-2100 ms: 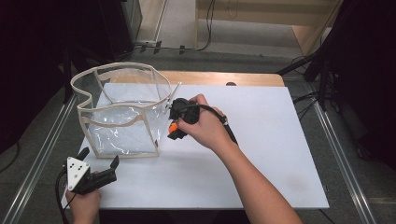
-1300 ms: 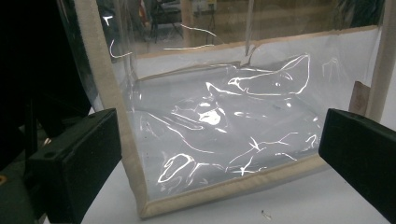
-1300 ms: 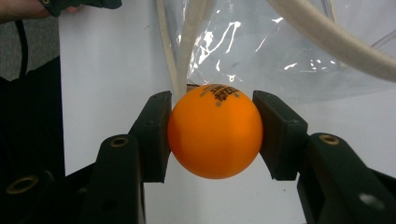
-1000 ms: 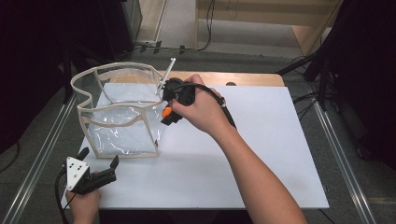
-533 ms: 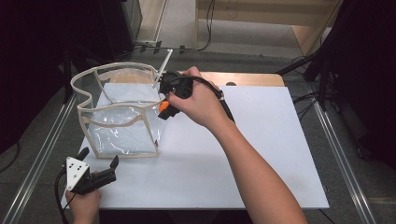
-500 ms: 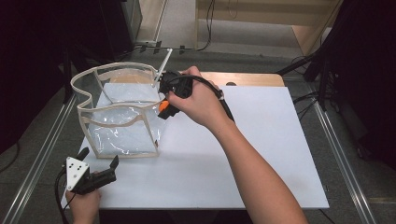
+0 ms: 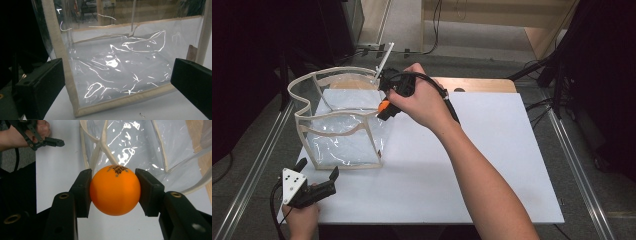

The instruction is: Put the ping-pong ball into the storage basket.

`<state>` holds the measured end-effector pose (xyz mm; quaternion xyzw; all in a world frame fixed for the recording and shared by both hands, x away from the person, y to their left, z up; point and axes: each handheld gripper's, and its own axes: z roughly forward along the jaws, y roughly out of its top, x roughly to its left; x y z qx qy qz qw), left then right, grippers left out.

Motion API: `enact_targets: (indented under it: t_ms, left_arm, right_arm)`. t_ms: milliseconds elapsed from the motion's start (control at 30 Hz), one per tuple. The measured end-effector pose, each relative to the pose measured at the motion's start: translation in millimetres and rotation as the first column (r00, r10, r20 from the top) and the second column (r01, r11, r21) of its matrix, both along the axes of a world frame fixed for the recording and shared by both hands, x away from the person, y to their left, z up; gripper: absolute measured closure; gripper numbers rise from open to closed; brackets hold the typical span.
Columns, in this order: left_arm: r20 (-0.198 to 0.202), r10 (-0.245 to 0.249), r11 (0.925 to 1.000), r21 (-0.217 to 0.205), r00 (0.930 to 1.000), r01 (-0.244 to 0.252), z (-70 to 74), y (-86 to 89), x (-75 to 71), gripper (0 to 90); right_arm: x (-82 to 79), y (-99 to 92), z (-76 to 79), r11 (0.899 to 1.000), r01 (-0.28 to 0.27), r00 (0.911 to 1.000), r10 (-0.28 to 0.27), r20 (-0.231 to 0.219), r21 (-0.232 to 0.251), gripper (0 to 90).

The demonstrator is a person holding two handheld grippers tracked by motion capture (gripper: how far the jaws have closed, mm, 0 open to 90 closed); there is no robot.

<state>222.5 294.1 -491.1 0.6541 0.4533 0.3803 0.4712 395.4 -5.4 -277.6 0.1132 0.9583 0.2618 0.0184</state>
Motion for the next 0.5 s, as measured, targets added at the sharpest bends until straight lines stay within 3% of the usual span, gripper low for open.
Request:
enact_targets:
  t_ms: [500]
  left_arm:
    - [0.000, -0.002, 1.0000, 0.002, 1.0000, 0.002, 0.1, 0.4, -0.2, 0.0]
  right_arm:
    - [13.0, 1.0, 7.9, 0.999, 0.027, 0.9996, -0.028, 0.010, 0.020, 48.1]
